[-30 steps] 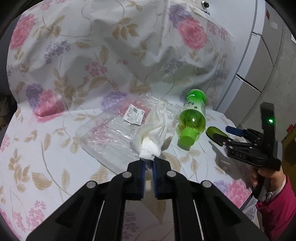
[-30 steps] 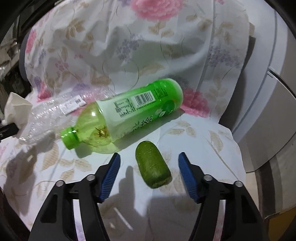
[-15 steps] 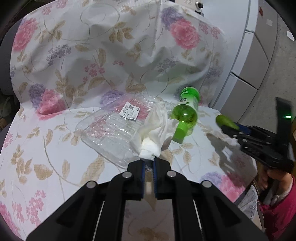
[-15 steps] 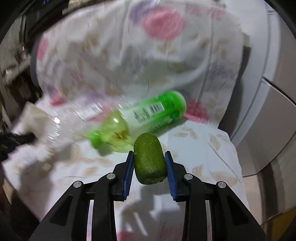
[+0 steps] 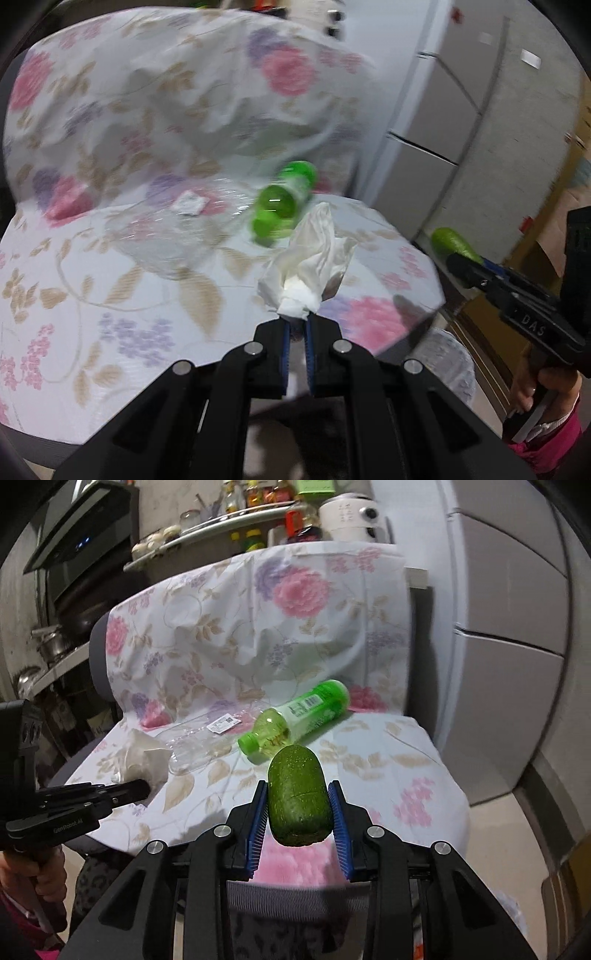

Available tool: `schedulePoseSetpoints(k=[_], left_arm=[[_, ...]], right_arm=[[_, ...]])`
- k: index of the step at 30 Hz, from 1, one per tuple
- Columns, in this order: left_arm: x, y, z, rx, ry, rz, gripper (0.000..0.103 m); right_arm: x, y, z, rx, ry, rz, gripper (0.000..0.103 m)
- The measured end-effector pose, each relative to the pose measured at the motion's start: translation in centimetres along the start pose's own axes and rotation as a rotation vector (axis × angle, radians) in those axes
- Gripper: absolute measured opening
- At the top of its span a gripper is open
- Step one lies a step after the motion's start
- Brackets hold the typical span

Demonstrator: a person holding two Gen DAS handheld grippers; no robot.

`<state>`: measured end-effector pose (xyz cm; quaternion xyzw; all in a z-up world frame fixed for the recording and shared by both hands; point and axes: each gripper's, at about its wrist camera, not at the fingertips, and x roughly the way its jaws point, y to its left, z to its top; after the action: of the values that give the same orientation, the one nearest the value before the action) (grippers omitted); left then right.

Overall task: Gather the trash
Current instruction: 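Carry the tissue and cucumber to the bin and release both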

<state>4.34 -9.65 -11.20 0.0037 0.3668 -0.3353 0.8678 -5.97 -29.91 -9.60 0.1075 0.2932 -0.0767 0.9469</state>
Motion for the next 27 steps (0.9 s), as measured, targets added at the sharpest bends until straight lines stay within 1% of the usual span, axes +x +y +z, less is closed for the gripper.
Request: schedulePoseSetpoints(k=[4,7,13,17,20,22,25,27], left_arm=[[0.0,-4.0,-0.7,0.073,-0.006,-0.099,0.006],[0.8,-7.9,-1.2,0.142,0.007,-0.187,0.006],[3.0,-15.3,-2.1,0.273,0.046,-0.345,0.006],[4.5,-19.5,-2.9,0.337,0.064,-0.429,0.006],[5.8,-22.6,-3.9,0.387,0.08,-0.477,0.006],[6.7,-24.2,-4.5,0.415,0.095,-0.492,0.006],[9.0,-26.4,-5.5,0.443,0.146,-0.51,0.006],[10.2,-27.2,-5.9,0.447,0.179,-0.518,0.006]], right_arm=[[-3.2,-1.8,-1.4,0.042,-0.026,-0.069,0.033],[-6.3,-4.0,-2.7,0.074,-0.043,-0.164,0.033],[-11.4,-8.8,-5.4,0.162,-0.051,-0.325,0.033],[-13.8,-11.0,-7.2,0.215,-0.07,-0.407,0.033],[-14.9,-12.7,-8.4,0.254,-0.082,-0.451,0.033],[-15.1,-13.8,-9.0,0.286,-0.079,-0.467,0.033],[-14.8,-15.6,-10.3,0.325,-0.061,-0.481,0.033],[-14.8,-16.4,-10.9,0.344,-0.052,-0.481,0.033]])
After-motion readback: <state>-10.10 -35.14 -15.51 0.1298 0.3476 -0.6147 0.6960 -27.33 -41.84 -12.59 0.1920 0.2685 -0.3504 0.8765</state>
